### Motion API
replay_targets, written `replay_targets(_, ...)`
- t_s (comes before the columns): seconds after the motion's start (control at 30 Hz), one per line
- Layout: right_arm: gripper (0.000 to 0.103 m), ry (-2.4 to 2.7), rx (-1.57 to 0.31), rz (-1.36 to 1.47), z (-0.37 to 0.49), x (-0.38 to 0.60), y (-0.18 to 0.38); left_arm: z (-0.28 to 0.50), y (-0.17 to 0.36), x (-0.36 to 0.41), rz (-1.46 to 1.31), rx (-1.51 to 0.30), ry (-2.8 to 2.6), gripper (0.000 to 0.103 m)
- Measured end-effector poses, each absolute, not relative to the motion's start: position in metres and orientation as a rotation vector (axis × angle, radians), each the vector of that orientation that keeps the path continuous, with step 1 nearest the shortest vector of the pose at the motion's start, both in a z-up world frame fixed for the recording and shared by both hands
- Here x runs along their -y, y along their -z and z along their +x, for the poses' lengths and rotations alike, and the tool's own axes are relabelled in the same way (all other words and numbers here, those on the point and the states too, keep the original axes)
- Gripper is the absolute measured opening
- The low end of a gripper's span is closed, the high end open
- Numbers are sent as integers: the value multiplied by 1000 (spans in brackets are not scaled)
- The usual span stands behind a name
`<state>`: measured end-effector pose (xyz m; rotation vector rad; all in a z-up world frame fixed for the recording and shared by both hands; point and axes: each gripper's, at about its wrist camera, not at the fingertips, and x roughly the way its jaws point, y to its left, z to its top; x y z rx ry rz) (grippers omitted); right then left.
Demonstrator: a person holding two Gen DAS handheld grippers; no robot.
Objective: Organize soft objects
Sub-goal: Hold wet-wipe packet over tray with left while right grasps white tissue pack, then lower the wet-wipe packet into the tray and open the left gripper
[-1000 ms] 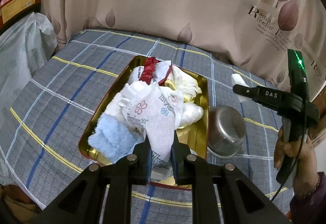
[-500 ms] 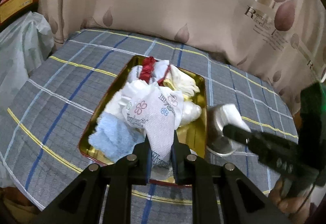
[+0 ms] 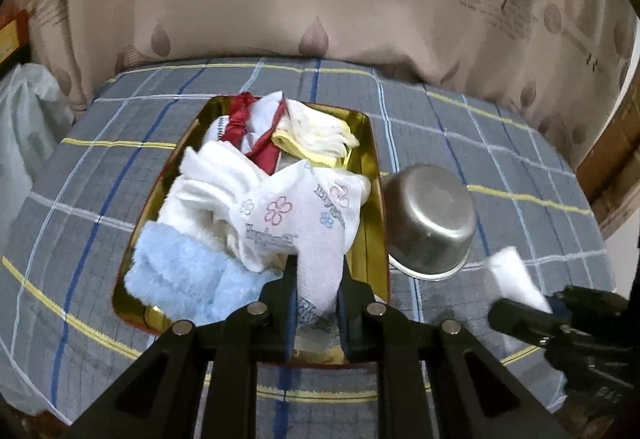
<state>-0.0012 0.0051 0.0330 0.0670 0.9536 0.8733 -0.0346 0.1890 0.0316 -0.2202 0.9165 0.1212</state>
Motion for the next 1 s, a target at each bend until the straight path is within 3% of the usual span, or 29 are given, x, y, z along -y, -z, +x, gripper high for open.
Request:
replay_targets(0.13,14,-870,-953,66,-2,-1,-33,-25,-25,-186,-187,-938,-87,18)
replay_targets(0.2,14,-872,-952,70,-2,-1,-34,-21,-23,-184,-173,-942,-81,24)
replay_targets(0.27,14,-871,-950,67,-2,-2,-34,-15,-18,-182,-165,-964,-68,39)
replay_targets(0.43,14,-869,-952,71,-2,-1,-34,-10,-10,-182,-195,-983,-37,48)
replay_targets(1.0,14,-952,-907,43,-4,-31,-58,-82,-75,-202,-272,-821,-287,49)
